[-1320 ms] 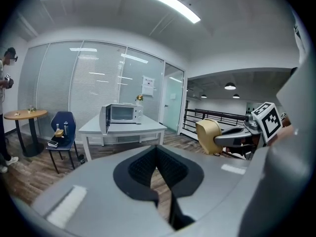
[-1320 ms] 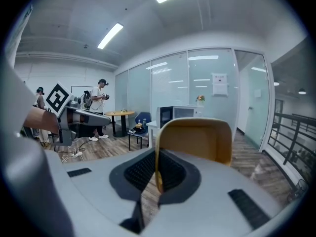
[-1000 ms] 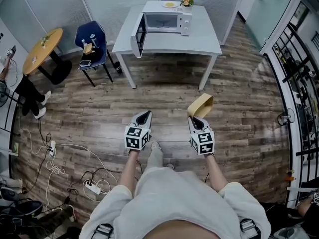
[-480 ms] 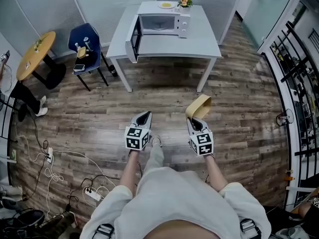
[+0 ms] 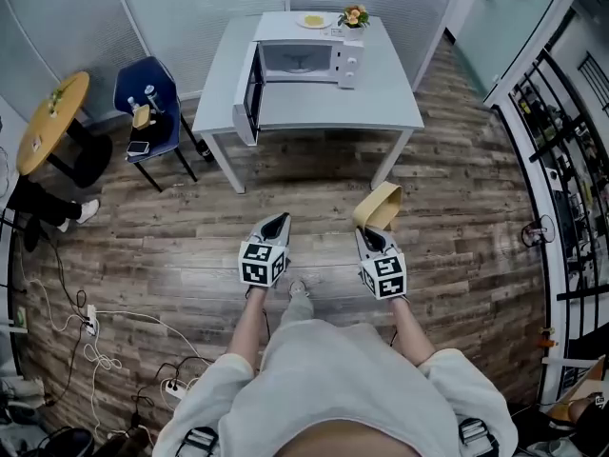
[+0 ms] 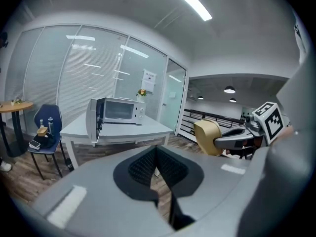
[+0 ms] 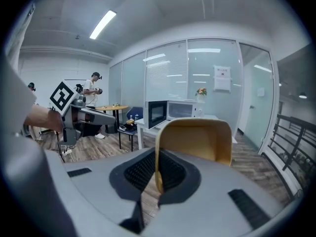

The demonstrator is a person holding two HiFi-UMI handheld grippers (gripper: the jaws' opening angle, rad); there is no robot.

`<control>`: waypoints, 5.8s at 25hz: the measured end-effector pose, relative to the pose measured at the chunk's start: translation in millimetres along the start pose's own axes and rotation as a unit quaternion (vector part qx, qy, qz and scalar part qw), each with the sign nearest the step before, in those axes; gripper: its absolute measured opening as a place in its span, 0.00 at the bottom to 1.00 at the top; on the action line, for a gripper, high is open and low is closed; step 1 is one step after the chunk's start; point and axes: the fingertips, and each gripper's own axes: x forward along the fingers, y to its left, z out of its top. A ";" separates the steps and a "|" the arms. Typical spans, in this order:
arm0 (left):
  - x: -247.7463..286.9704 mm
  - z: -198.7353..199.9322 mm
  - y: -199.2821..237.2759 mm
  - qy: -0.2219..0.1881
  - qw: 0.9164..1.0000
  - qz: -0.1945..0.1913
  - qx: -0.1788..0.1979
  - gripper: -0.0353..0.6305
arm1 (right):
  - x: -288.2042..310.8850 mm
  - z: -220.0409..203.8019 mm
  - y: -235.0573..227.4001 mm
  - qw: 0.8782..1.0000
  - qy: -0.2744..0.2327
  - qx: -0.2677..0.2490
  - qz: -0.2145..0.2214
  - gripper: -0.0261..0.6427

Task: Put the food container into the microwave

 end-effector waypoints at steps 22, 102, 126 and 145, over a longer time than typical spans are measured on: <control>104.7 64.8 114.5 -0.001 0.999 -0.044 0.011 0.07 | 134.5 68.2 -36.4 0.999 0.005 0.003 -0.035 0.07; 401.9 151.6 270.8 0.063 0.993 0.082 -0.055 0.07 | 447.8 141.5 -206.6 0.982 0.057 -0.037 0.177 0.07; 431.9 158.5 286.1 0.073 0.995 -0.050 -0.048 0.07 | 511.6 171.4 -167.7 0.987 0.085 -0.046 0.131 0.07; 422.6 158.9 295.8 0.065 0.995 -0.043 -0.058 0.07 | 537.9 171.8 -171.9 0.959 0.122 -0.194 0.169 0.07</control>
